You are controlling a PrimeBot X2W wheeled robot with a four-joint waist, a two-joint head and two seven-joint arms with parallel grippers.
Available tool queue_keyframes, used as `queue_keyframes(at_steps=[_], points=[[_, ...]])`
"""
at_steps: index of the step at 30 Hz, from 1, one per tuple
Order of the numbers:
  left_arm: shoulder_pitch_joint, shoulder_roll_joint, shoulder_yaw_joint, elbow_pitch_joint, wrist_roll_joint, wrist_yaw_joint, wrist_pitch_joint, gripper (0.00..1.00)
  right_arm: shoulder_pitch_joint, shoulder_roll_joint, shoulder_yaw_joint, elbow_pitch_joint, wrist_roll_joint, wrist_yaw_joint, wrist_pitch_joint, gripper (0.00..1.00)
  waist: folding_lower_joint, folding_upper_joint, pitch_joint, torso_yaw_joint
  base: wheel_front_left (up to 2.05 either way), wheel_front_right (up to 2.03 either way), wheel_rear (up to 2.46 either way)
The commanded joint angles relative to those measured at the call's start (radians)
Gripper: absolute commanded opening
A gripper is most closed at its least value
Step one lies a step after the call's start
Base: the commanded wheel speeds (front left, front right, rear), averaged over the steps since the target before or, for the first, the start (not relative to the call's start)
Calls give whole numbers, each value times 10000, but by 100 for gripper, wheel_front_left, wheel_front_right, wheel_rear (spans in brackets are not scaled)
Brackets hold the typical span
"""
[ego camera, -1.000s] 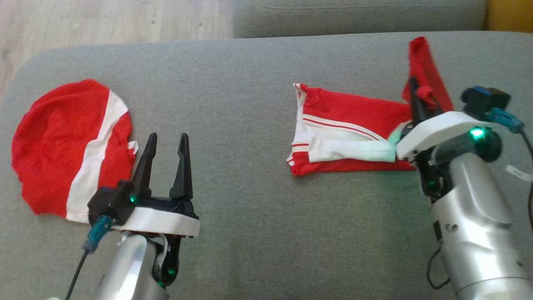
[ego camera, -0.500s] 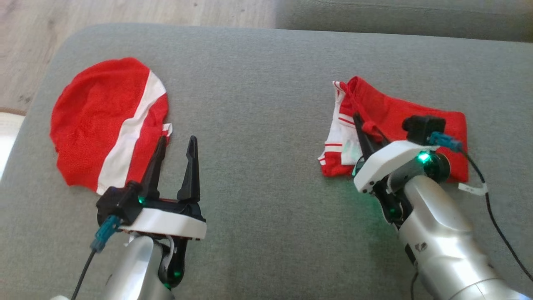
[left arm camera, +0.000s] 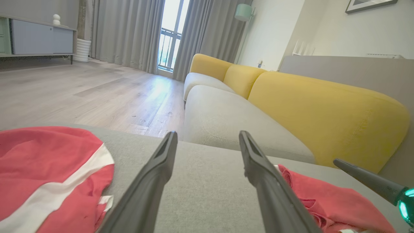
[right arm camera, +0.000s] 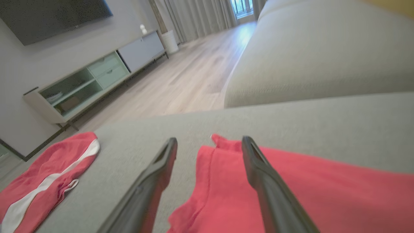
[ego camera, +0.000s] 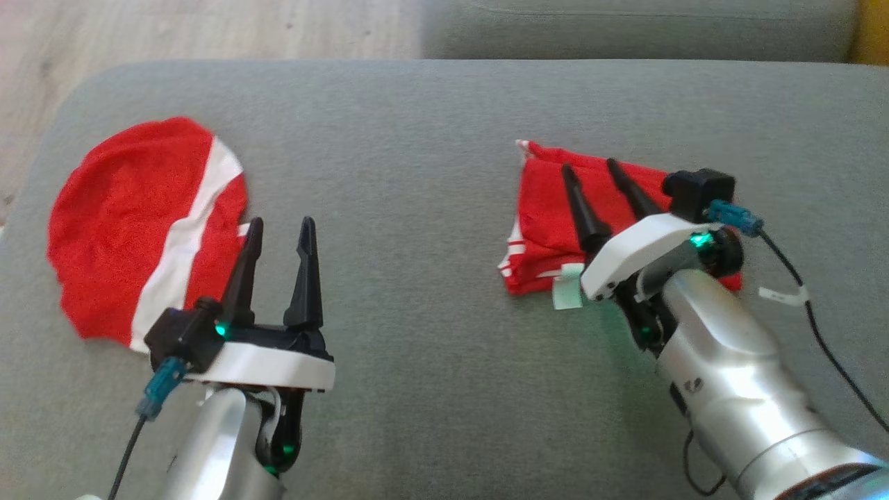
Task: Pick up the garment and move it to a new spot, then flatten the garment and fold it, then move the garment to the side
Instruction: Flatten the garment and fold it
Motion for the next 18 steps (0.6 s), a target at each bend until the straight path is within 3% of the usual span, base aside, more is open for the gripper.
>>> queue_keyframes(at_steps=[1, 6, 8, 12, 18], points=[[-317, 52, 410, -426, 64, 6, -51, 100, -411, 127, -93, -138, -316, 67, -197, 100, 0, 0, -76, -313, 0, 0, 0], [-267, 34, 576, -859, 140, -5, -51, 100, -380, -162, -1308, -275, -2042, 67, -386, 100, 0, 0, -159, -922, 0, 0, 0], [-233, 25, 624, -1030, 178, -12, -51, 100, -106, -516, -1925, -930, -2863, 67, -393, 100, 0, 0, -189, -1125, 0, 0, 0], [-123, 7, 723, -1258, 252, -18, -51, 100, 971, -640, -3324, -2372, -3820, 67, -397, 100, 0, 0, -258, -1468, 0, 0, 0], [-20, -12, 881, -1393, 409, -24, -51, 100, 2647, -360, -4666, -4401, -4920, 67, -398, 100, 0, 0, -259, -1705, 0, 0, 0]])
